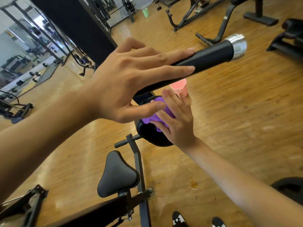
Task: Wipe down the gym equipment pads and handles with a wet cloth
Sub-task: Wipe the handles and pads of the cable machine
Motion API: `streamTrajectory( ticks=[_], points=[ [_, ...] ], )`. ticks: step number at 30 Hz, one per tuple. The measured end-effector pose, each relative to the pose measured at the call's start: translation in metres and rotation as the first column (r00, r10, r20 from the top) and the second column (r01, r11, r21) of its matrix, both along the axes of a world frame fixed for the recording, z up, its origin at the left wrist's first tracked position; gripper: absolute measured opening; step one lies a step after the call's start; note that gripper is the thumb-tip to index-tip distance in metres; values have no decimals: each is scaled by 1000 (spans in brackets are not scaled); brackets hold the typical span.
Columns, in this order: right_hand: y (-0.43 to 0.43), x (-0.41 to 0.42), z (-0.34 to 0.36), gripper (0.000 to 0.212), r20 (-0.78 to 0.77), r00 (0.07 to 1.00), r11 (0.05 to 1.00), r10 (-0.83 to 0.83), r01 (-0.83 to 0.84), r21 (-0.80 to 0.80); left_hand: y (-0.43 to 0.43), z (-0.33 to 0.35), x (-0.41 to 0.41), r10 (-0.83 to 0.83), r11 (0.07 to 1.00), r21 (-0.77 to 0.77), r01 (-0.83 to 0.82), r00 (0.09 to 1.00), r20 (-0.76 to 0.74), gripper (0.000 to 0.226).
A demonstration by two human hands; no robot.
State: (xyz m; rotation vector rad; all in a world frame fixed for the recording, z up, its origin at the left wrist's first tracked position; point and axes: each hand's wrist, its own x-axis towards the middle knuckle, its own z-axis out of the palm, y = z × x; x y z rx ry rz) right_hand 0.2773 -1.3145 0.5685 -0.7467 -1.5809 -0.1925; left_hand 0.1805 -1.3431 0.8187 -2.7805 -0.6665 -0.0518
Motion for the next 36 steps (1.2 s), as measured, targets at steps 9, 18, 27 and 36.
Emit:
streamTrajectory(
  ticks=[9, 18, 27, 36],
  points=[
    [-23, -20, -26, 40, -225, 970, 952, -90, 17, -306, -6, 5, 0, 12, 999, -34, -14, 998, -57, 65],
    [-38, -41, -2, 52, -627, 719, 810, -300, -155, -566, 3, 6, 8, -87, 995, 35, 90, 992, -88, 76],
    [-63, -101, -25, 49, -602, 685, 785, -410, -71, -615, 6, 6, -3, -221, 975, -53, 217, 969, -107, 81],
    [-73, -135, -1, 41, -676, 556, 828, -483, 39, -559, -1, 4, -35, -336, 942, -69, 330, 932, -137, 86]
  ],
)
